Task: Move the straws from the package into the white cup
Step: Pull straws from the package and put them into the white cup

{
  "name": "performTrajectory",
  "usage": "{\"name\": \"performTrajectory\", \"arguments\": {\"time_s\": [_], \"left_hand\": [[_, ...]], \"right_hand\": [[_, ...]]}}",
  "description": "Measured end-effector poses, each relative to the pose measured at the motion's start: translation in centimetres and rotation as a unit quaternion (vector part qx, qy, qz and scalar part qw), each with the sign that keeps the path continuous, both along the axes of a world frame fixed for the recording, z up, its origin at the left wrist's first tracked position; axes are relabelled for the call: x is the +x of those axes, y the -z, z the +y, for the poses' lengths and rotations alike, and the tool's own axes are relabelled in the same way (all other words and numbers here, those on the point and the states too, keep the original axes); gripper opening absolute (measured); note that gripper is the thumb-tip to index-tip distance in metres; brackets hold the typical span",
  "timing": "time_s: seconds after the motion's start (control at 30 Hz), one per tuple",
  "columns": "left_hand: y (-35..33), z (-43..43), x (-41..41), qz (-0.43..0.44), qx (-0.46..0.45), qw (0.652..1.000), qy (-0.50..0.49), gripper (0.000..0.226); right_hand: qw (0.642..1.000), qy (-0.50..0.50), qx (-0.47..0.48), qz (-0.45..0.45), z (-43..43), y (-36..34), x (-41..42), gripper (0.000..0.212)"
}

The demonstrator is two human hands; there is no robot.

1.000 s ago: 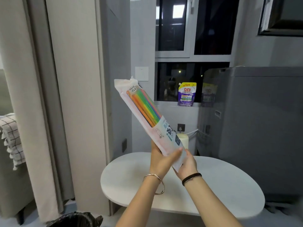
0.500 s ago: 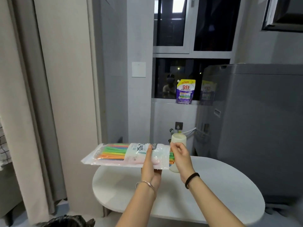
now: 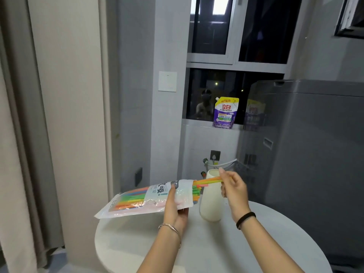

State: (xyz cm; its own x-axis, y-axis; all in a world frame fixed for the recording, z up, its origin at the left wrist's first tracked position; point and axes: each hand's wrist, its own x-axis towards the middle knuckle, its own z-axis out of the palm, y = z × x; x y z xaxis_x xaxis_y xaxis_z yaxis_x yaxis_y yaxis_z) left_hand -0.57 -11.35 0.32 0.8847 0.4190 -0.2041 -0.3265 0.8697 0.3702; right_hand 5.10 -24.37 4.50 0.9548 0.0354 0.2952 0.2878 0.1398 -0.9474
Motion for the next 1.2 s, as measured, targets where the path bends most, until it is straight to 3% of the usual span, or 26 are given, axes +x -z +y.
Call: {"name": "performTrajectory", "arguments": {"time_s": [0.1, 0.2, 0.43, 0.53, 0.63, 0.83, 1.2], "left_hand": [[-0.2, -0.7, 0.9, 0.001, 0.017, 1.0, 0.013, 0.02], [-0.3, -1.1, 1.5, 0.005, 0.022, 0.999, 0.024, 0.007], [0.0, 0.3, 2.1, 0.01, -0.029, 0.999, 0.01, 0.022], [-0.2, -0.6, 2.4, 0.012, -0.005, 1.0, 0.019, 0.017], [-0.3, -1.3, 2.8, 0.016, 0.012, 1.0, 0.024, 0.014], [-0.3, -0.2, 4.3, 0.044, -0.003, 0.999, -0.003, 0.048], [-0.2, 0.2, 8.3, 0.08, -0.02, 0.996, -0.033, 0.056]], "right_hand": [[0.993, -0.103, -0.014, 0.055, 1.1, 0.7, 0.4, 0.017], [0.992, -0.11, -0.063, 0.023, 1.7, 1.1, 0.8, 0.013], [0.996, -0.037, 0.083, 0.028, 0.2, 0.6, 2.5, 0.022], [0.997, -0.068, 0.021, 0.029, 1.4, 1.0, 2.3, 0.014], [0.995, -0.089, -0.031, 0.02, 1.9, 1.3, 2.4, 0.021], [0.999, 0.029, -0.021, -0.03, -1.1, -0.8, 4.2, 0.036], [0.981, 0.117, -0.056, -0.144, -6.3, -5.4, 9.7, 0.038]]}}
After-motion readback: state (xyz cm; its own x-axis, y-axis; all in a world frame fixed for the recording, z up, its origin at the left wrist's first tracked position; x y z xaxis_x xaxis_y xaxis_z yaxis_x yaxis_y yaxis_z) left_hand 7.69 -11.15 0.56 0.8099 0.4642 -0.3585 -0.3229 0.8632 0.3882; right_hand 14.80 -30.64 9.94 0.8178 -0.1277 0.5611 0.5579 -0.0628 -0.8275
